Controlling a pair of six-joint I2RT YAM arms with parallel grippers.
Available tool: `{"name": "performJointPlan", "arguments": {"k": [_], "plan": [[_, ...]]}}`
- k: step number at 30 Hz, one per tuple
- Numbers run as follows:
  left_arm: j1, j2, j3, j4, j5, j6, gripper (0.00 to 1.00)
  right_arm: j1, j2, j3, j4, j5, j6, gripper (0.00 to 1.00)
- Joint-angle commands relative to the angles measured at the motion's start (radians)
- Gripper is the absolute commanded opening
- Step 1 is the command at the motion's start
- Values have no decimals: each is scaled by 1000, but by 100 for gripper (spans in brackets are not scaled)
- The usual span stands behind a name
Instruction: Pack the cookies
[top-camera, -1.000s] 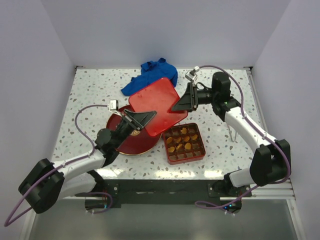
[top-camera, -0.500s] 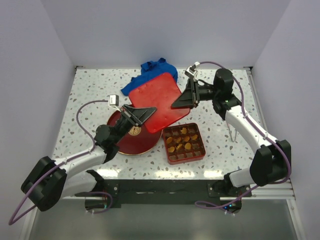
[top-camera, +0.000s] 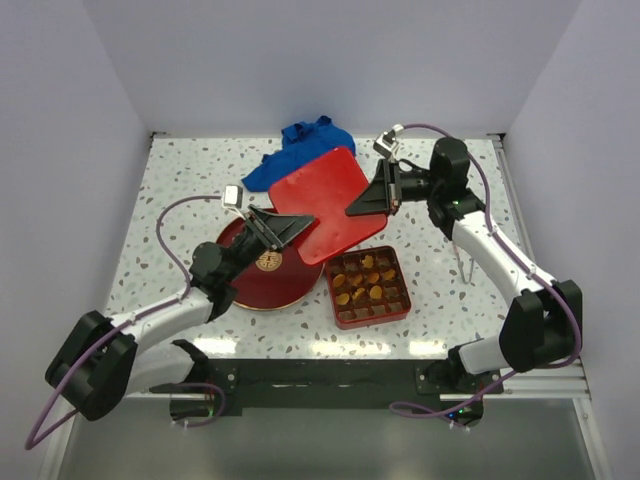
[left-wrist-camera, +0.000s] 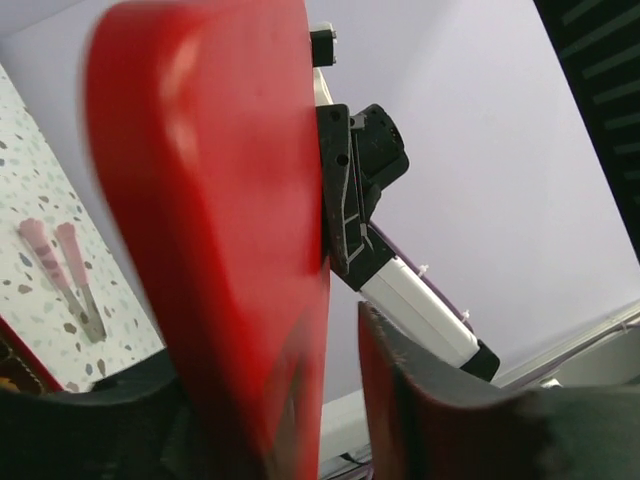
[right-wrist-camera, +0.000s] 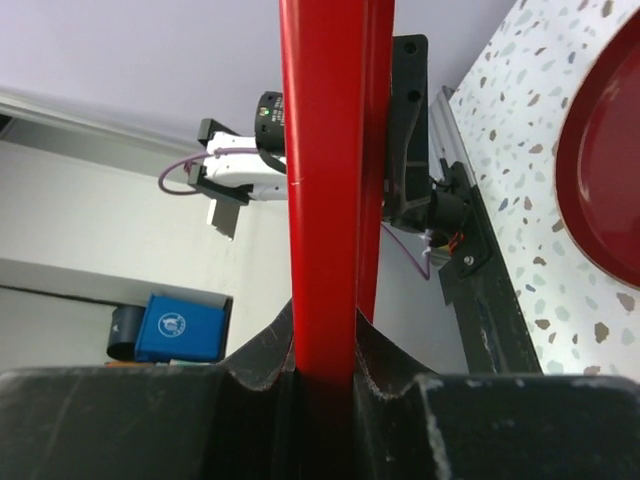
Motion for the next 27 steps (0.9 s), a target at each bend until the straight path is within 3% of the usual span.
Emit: {"name": "performJointPlan", "arguments": {"k": [1, 5, 10, 13, 19, 25, 27], "plan": [[49, -57, 25, -42, 19, 17, 64, -54, -38, -26, -46, -3, -48, 4], [110, -180, 28, -262, 28, 107, 82, -109, -84, -68, -217, 12, -194, 3], [146, -292, 78, -731, -4, 328, 85, -169, -153, -191, -410, 46, -343, 0], [147, -329, 91, -869, -29, 397, 85, -191, -218, -286, -471, 77, -372, 0], [147, -366, 14, -906, 17, 402, 85, -201, -351, -456, -485, 111, -345, 0], [146, -429, -90, -883, 43, 390, 85, -201, -402, -553, -381, 166, -316, 2], [146, -448, -115, -883, 48, 387, 85, -201, -422, -590, -248, 199, -270, 5]]}}
